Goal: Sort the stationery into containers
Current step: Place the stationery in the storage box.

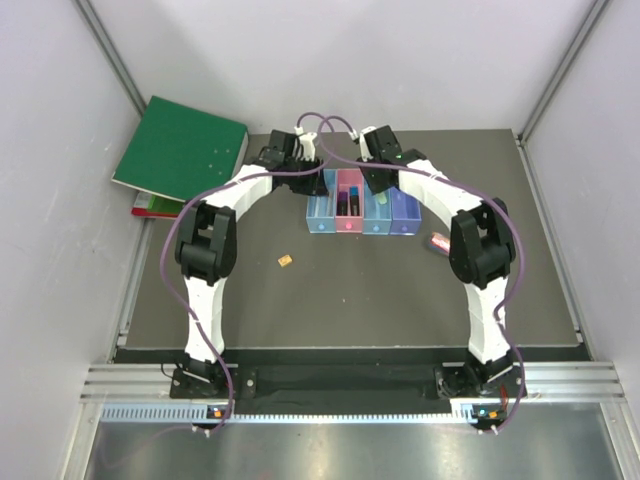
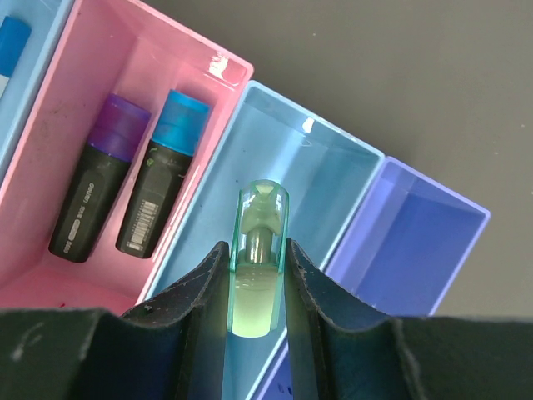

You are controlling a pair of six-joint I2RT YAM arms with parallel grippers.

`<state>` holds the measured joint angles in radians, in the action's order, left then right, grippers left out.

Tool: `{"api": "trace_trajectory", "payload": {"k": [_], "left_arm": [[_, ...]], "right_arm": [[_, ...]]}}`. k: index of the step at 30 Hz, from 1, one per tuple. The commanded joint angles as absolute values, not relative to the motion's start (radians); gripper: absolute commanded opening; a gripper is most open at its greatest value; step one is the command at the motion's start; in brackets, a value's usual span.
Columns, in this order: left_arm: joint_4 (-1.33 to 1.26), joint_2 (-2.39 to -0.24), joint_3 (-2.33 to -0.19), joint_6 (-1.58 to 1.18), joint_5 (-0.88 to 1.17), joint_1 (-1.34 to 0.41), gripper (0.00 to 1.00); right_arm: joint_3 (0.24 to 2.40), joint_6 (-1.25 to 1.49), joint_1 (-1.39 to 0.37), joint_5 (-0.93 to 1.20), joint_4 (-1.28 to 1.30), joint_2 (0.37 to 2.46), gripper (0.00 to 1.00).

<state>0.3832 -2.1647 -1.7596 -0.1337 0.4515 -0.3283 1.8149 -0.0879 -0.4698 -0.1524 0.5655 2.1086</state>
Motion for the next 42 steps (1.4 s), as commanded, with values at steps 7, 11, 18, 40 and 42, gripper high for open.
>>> {"api": "trace_trajectory", "payload": {"k": [7, 11, 18, 40, 42], "left_arm": [[0.477, -1.915, -1.703, 0.033, 0.502, -0.321, 0.60], [0.563, -1.846, -1.547, 0.202, 0.457, -0.321, 0.60], [0.595, -1.757, -1.378, 0.273, 0.413, -0.321, 0.58], [0.581, -1.704, -1.243, 0.304, 0.380, -0.316, 0.57], [0.584, -1.701, -1.239, 0.305, 0.380, -0.314, 0.57]], "right_arm": [[1.850, -0.107, -0.499, -0.150, 0.520, 2.129, 0.11], [1.847, -0.110, -0.499, -0.160, 0.520, 2.126, 0.12], [1.830, -0.115, -0.499, -0.176, 0.515, 2.099, 0.02], [1.740, -0.141, -0.394, -0.293, 0.488, 1.980, 0.00], [1.736, -0.143, -0.376, -0.291, 0.488, 1.982, 0.00]]}}
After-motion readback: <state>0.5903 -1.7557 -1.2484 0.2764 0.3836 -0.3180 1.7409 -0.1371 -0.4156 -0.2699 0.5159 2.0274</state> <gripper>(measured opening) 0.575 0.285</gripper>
